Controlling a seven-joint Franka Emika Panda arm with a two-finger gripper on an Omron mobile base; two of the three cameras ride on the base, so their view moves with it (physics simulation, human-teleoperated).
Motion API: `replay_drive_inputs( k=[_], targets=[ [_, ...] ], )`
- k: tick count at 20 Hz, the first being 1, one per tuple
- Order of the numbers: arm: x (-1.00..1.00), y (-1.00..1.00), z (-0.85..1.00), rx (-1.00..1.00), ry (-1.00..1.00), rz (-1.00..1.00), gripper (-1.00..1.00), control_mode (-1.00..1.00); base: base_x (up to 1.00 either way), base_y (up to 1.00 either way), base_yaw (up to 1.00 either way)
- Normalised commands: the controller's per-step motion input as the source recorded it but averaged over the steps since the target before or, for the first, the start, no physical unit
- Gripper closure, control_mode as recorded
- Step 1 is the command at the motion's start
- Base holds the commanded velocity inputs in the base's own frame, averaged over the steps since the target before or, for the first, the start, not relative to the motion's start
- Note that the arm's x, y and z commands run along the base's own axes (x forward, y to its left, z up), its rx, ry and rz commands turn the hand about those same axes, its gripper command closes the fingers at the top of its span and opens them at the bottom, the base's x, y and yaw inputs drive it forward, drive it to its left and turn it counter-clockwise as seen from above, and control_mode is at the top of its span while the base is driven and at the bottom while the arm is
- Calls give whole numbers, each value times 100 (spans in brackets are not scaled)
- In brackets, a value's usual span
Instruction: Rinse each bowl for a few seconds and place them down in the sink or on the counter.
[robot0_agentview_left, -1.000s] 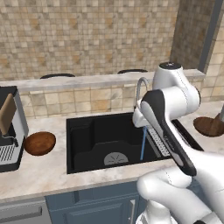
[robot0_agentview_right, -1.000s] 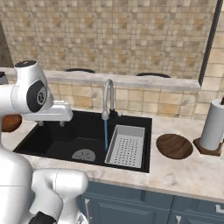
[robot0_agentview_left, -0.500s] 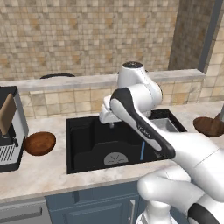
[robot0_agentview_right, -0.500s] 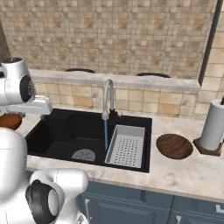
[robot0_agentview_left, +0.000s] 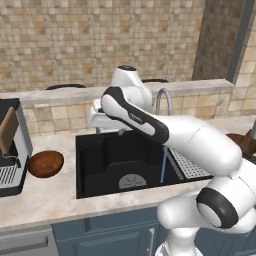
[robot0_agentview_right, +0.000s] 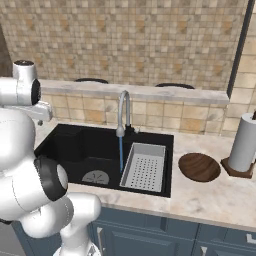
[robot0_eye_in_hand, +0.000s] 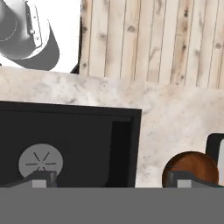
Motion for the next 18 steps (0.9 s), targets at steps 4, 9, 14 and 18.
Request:
replay_drive_inputs(
  k=[4, 9, 14, 18],
  targets=[
    [26, 67, -30, 8, 2, 10, -100, -100, 0, 0, 0],
    [13, 63, -39, 0, 0, 14, -100, -100, 0, 0, 0],
    [37, 48, -39, 0, 0, 9, -100, -100, 0, 0, 0],
    [39, 32, -36, 0, 0, 8, -100, -100, 0, 0, 0]
  ],
)
